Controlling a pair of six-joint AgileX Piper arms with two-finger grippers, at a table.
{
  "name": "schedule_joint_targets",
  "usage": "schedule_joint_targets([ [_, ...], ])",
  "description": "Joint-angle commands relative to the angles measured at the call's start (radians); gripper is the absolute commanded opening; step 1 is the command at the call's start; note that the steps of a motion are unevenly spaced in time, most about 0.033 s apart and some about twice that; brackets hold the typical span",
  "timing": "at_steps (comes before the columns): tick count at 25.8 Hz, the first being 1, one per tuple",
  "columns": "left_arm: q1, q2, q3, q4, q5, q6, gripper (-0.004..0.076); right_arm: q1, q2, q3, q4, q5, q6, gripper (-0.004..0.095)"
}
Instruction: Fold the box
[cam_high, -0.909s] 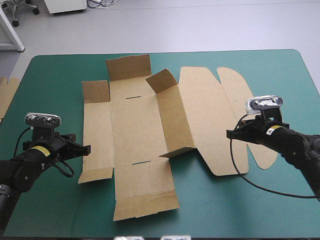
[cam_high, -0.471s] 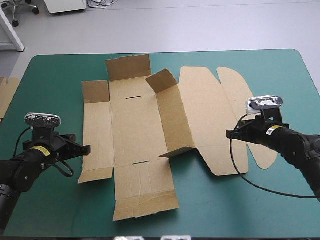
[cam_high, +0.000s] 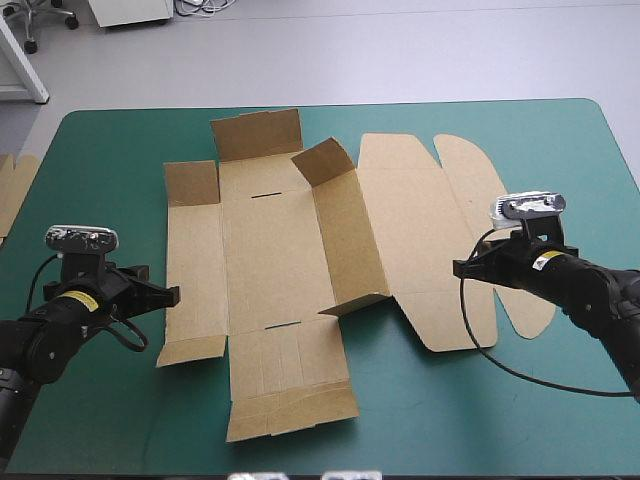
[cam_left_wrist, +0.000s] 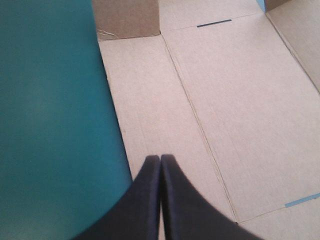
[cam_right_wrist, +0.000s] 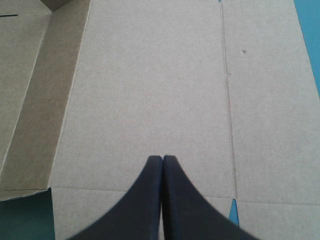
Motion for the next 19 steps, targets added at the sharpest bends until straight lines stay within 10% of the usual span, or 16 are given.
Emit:
schedule_joint_targets([
  [1,0.045,0.003,-0.039,-0.021,-0.064,-0.021,-0.001,-0.007,-0.021,-0.036,0.012,-0.052,-0.009,-0.0019],
  [13,0.32,0.251,-0.289,-0.546,0.129,0.338,0.0004,-0.007,-0.021,-0.036,0.01,-0.054,-0.007,-0.0019],
  [19,0.613,0.488,-0.296,-1.026,0.39,0.63,0.0004,-0.007,-0.021,-0.036,0.01,-0.052,-0.007,-0.0019],
])
